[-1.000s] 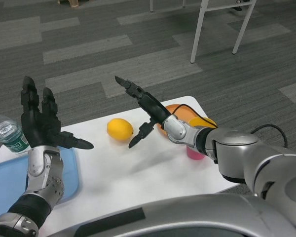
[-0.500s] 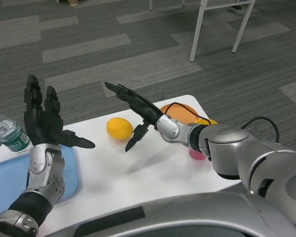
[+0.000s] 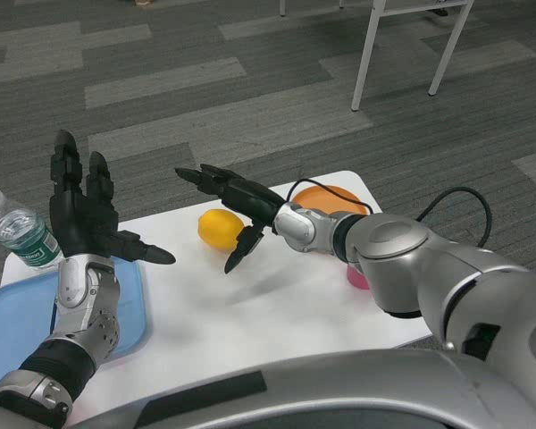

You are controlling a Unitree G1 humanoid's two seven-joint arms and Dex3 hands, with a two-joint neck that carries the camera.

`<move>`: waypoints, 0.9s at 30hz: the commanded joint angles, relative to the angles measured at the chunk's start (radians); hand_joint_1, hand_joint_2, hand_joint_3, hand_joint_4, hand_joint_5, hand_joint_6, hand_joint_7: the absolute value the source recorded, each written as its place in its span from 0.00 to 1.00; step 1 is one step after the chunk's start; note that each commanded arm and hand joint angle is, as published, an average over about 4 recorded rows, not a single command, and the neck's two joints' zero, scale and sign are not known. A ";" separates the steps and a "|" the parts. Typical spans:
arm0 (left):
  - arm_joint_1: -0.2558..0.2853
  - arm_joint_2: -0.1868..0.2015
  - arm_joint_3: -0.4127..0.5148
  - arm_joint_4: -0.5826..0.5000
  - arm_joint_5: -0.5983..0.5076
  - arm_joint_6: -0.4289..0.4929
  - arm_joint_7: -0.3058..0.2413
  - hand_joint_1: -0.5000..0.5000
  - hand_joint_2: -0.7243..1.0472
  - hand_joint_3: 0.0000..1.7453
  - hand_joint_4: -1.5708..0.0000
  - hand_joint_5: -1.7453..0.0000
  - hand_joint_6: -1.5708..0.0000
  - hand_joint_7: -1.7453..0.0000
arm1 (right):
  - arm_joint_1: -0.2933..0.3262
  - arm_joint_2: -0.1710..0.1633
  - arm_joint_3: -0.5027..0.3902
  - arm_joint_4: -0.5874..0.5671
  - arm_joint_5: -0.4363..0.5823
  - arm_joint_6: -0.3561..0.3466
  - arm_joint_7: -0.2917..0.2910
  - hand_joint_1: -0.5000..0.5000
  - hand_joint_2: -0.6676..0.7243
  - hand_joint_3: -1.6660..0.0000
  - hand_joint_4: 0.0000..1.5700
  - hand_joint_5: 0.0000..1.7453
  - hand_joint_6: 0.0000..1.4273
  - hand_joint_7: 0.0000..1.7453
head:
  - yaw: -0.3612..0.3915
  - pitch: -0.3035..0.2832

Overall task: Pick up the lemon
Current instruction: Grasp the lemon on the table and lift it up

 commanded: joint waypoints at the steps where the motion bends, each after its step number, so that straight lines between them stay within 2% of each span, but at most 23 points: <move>1: -0.010 0.010 -0.003 0.007 -0.012 0.002 -0.004 0.00 0.05 0.05 1.00 1.00 1.00 0.99 | -0.028 0.009 0.018 0.013 0.001 0.003 0.008 0.34 0.20 1.00 0.00 0.00 0.00 0.00 | 0.002 -0.004; 6: -0.010 0.011 0.000 0.007 -0.019 0.002 -0.004 0.00 0.05 0.05 1.00 1.00 1.00 0.99 | -0.027 0.011 0.001 0.009 0.001 0.000 0.011 0.33 0.19 1.00 0.00 0.00 0.00 0.00 | -0.002 -0.005; 9: -0.011 0.012 0.000 0.009 -0.023 0.002 -0.004 0.00 0.05 0.05 1.00 1.00 1.00 0.96 | -0.017 0.007 -0.022 0.003 0.000 -0.002 0.014 0.33 0.23 1.00 0.00 0.00 0.00 0.00 | -0.001 -0.003; 16: -0.020 0.011 0.004 0.029 -0.030 0.002 -0.004 0.00 0.05 0.05 1.00 1.00 1.00 0.99 | 0.018 -0.023 -0.110 -0.044 -0.001 -0.011 0.017 0.34 0.18 1.00 0.00 0.00 0.00 0.00 | -0.004 0.000; 19: -0.020 0.010 0.010 0.030 -0.030 0.002 -0.004 0.00 0.05 0.05 1.00 1.00 1.00 1.00 | 0.024 -0.036 -0.129 -0.079 -0.003 -0.013 0.026 0.33 0.18 0.96 0.00 0.00 0.00 0.00 | -0.012 0.007; 24: -0.023 0.009 0.018 0.035 -0.030 0.002 -0.003 0.00 0.05 0.05 1.00 1.00 1.00 0.97 | -0.003 -0.057 -0.130 -0.143 -0.007 -0.006 0.072 0.34 0.18 0.95 0.00 0.00 0.00 0.00 | -0.010 0.016; 27: -0.028 0.008 0.028 0.038 -0.030 0.002 -0.003 0.00 0.05 0.05 1.00 1.00 1.00 0.99 | -0.036 -0.073 -0.127 -0.169 -0.009 -0.002 0.096 0.34 0.15 0.95 0.00 0.00 0.00 0.00 | -0.001 0.019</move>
